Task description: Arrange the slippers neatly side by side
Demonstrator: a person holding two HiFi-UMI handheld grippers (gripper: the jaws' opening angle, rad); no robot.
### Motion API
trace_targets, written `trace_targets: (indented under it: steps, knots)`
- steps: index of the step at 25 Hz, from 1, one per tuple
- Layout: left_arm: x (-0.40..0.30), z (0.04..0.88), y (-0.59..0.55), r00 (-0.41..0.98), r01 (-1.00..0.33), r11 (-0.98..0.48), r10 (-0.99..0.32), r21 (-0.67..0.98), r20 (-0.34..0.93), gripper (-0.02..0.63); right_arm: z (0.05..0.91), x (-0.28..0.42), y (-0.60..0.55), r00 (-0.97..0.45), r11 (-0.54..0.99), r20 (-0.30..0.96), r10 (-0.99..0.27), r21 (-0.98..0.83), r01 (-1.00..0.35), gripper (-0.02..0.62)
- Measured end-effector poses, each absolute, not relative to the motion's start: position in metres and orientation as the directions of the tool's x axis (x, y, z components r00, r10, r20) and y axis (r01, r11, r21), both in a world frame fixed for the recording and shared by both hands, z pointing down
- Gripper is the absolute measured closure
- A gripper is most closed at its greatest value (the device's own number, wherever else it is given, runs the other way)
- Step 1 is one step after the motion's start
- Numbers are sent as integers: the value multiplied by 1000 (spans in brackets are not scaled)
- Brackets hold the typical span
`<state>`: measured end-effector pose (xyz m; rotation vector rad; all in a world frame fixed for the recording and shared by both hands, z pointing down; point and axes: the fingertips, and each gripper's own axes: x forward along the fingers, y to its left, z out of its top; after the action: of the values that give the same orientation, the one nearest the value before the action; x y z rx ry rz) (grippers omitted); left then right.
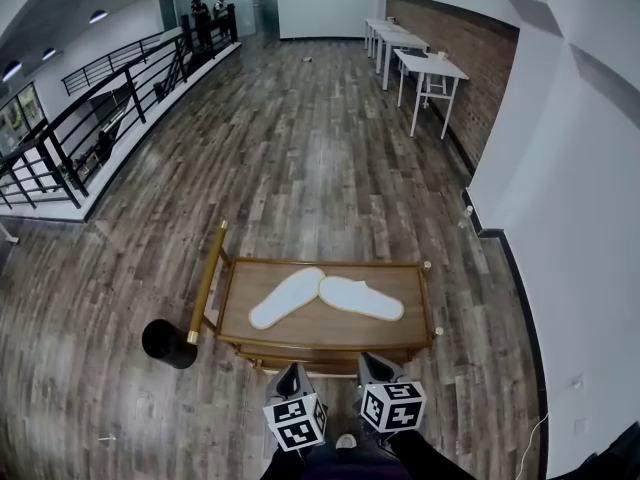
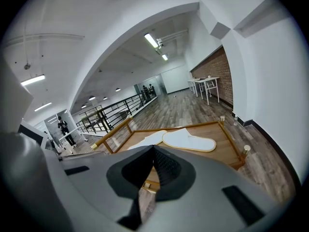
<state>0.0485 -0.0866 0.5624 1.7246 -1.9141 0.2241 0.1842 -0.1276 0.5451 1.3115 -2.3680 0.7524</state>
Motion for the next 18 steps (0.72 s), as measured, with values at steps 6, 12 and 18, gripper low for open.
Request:
trace_targets:
  steps: [6, 12, 18]
  knots:
    - [36, 567, -121, 16, -965, 119, -863, 235, 504, 606, 545, 170, -161, -491, 407, 522, -697, -276, -871, 598]
    - [10, 569, -164, 61, -969, 72, -859, 238, 509, 606, 551, 143, -197, -460, 371, 539, -705, -273, -888, 598]
    - [-7, 569, -200, 113, -968, 19, -856, 250, 504, 606, 553, 123, -226, -422, 321, 548, -723, -274, -906, 597]
